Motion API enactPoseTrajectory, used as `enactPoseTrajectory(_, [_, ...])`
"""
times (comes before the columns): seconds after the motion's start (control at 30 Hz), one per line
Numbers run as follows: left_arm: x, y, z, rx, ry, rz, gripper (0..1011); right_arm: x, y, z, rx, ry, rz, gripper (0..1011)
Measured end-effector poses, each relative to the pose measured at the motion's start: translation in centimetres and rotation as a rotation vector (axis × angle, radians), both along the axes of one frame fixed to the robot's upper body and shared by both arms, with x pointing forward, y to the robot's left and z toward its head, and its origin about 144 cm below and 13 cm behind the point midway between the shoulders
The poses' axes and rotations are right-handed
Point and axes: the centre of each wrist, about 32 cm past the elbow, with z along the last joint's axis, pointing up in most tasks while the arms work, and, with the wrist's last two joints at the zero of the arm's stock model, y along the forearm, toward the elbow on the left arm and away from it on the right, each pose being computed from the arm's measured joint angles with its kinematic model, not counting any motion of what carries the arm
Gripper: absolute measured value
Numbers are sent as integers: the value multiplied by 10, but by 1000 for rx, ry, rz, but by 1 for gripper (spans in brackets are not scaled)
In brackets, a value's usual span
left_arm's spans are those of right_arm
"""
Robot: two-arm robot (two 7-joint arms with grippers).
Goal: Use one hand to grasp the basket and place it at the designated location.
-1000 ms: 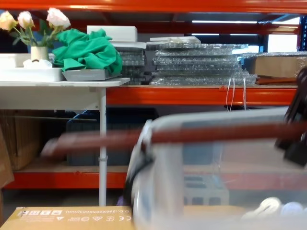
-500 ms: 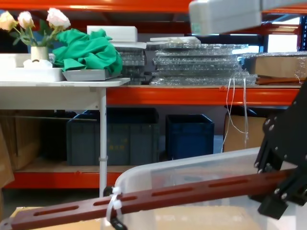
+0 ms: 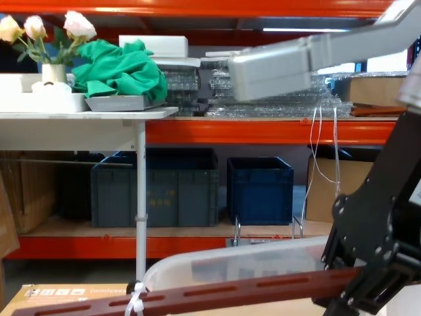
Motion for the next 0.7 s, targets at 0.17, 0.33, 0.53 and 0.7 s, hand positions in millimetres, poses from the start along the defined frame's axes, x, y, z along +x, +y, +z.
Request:
enactPoseTrajectory(0.17, [0,0,0,0,0,0,0,6,5,-10,-15,14,-14,235])
enactPoseTrajectory(0.33, [0,0,0,0,0,0,0,9,8,-20,-42,21,-20,235])
enactPoseTrajectory(0.53, [0,0,0,0,0,0,0,9,10,-31,-79,21,-16,234])
enactPoseTrajectory(0.7, [0,0,0,0,0,0,0,7,11,-36,-96,24,-7,234])
